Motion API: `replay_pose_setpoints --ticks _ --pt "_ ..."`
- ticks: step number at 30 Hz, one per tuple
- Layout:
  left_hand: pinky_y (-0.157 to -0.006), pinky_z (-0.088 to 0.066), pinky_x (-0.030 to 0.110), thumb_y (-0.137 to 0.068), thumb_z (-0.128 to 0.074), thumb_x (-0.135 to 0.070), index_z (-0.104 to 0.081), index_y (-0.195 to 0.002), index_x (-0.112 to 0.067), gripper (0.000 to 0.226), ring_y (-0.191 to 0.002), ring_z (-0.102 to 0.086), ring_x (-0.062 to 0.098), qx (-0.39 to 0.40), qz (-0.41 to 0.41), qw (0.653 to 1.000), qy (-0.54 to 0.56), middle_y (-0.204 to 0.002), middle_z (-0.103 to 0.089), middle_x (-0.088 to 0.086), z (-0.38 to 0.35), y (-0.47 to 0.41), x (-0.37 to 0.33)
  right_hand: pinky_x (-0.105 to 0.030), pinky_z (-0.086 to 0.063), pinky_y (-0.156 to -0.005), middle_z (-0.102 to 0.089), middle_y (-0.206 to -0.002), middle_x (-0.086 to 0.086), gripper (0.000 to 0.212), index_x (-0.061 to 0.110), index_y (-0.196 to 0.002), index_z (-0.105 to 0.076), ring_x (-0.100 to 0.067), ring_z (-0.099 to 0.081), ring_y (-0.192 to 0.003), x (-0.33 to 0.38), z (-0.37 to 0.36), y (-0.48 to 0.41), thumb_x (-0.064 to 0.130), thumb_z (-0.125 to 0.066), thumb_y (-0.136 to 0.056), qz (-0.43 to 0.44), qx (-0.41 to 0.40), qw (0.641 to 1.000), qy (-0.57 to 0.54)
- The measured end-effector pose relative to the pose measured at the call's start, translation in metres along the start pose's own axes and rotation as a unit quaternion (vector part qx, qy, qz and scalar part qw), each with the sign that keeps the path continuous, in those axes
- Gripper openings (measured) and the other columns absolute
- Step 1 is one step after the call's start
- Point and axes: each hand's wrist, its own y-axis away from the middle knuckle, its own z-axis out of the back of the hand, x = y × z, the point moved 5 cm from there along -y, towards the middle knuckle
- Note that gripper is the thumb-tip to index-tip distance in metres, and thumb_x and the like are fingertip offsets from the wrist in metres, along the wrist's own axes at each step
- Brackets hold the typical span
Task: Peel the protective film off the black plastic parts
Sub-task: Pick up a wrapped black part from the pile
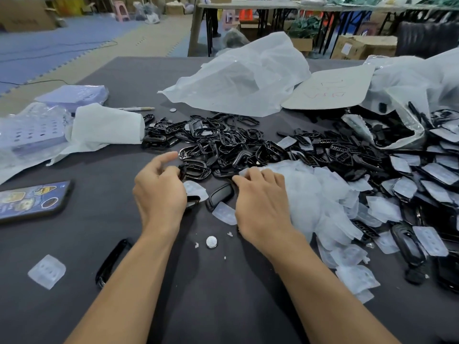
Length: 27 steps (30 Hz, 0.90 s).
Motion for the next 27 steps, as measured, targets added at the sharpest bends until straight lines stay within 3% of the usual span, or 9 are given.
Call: replay_pose_setpoints --ticks 2,6,11,14,17,19,22,25,27 --pt "-0.056 -0.048 0.032 -0.078 -0.051 -0.025 -0.073 -0.083 -0.052 0.035 -0.045 -0.051 0.006 0.007 -0.014 1.000 -0.014 -0.064 -0.069 -0.010 -0.002 0.001 -0.002 -0.034 -0.022 -0.100 -0.050 -0.124 0.004 0.041 0.026 -0.123 -0.059 -0.024 -0.043 -0.114 -0.001 -0.001 0.001 0.021 -0.061 -0.082 -0.012 -0.007 1.000 0.018" --pt "-0.057 -0.048 0.031 -0.079 -0.053 -0.027 -0.076 -0.089 -0.045 0.031 -0.042 -0.046 0.006 0.033 -0.020 0.999 -0.017 -0.053 -0.061 -0.015 -0.005 0.002 -0.001 -0.032 -0.018 -0.094 -0.053 -0.117 0.005 0.020 0.028 -0.109 -0.064 -0.022 -0.045 -0.112 -0.001 0.002 -0.006 0.025 -0.061 -0.090 -0.059 -0.044 0.997 0.003" --pt "-0.054 -0.041 0.025 -0.076 -0.057 -0.020 -0.076 -0.094 -0.046 0.037 -0.046 -0.048 0.000 0.086 -0.017 0.996 -0.006 -0.060 -0.062 -0.020 -0.013 0.007 0.001 -0.029 -0.021 -0.098 -0.055 -0.109 0.010 0.014 0.029 -0.093 -0.069 -0.018 -0.044 -0.107 -0.002 0.001 -0.006 0.017 -0.064 -0.087 -0.037 -0.058 0.998 -0.013" --pt "-0.064 -0.046 0.022 -0.084 -0.065 -0.006 -0.080 -0.093 -0.039 0.037 -0.060 -0.059 -0.006 0.138 -0.010 0.990 0.037 -0.075 -0.073 -0.023 -0.022 0.007 0.003 -0.023 -0.020 -0.096 -0.058 -0.104 0.012 0.012 0.028 -0.090 -0.071 -0.016 -0.047 -0.105 -0.002 0.006 -0.001 0.016 -0.067 -0.090 -0.026 -0.117 0.991 -0.053" --pt "-0.068 -0.049 0.021 -0.083 -0.074 -0.005 -0.083 -0.085 -0.036 0.032 -0.069 -0.068 -0.003 0.154 -0.017 0.986 0.065 -0.077 -0.078 -0.012 -0.027 0.009 0.001 -0.017 -0.028 -0.088 -0.063 -0.094 0.017 0.015 0.029 -0.091 -0.067 -0.011 -0.053 -0.096 -0.010 0.020 0.009 0.014 -0.068 -0.094 -0.068 -0.223 0.942 -0.243" --pt "-0.071 -0.054 0.023 -0.078 -0.079 -0.009 -0.083 -0.085 -0.036 0.028 -0.068 -0.068 0.003 0.144 -0.027 0.985 0.088 -0.072 -0.077 -0.007 -0.028 0.009 0.001 -0.016 -0.041 -0.074 -0.064 -0.082 0.016 0.019 0.029 -0.090 -0.063 -0.009 -0.058 -0.080 -0.014 0.019 0.012 0.012 -0.064 -0.097 -0.090 -0.218 0.888 -0.395" --pt "-0.073 -0.061 0.031 -0.073 -0.081 -0.013 -0.082 -0.085 -0.034 0.025 -0.070 -0.070 0.011 0.145 -0.031 0.983 0.109 -0.073 -0.079 0.000 -0.031 0.012 0.001 -0.028 -0.049 -0.059 -0.064 -0.071 0.009 0.019 0.024 -0.089 -0.061 -0.011 -0.058 -0.062 -0.014 0.013 0.011 0.009 -0.059 -0.101 -0.115 -0.169 0.828 -0.522" --pt "-0.055 -0.058 0.032 -0.079 -0.080 -0.009 -0.082 -0.087 -0.023 0.016 -0.066 -0.074 0.021 0.166 -0.014 0.975 0.149 -0.076 -0.079 0.006 -0.036 0.019 0.000 -0.027 -0.046 -0.053 -0.063 -0.062 0.002 0.018 0.020 -0.089 -0.062 -0.013 -0.059 -0.053 -0.016 0.008 0.009 0.007 -0.058 -0.100 -0.136 -0.134 0.780 -0.596" --pt "-0.044 -0.050 0.027 -0.082 -0.078 -0.011 -0.080 -0.089 -0.021 0.012 -0.049 -0.069 0.022 0.174 -0.021 0.971 0.164 -0.074 -0.078 0.007 -0.037 0.023 -0.002 -0.026 -0.045 -0.049 -0.062 -0.056 -0.001 0.016 0.021 -0.092 -0.064 -0.015 -0.056 -0.047 -0.018 0.009 0.009 0.006 -0.061 -0.097 -0.130 -0.128 0.769 -0.612"
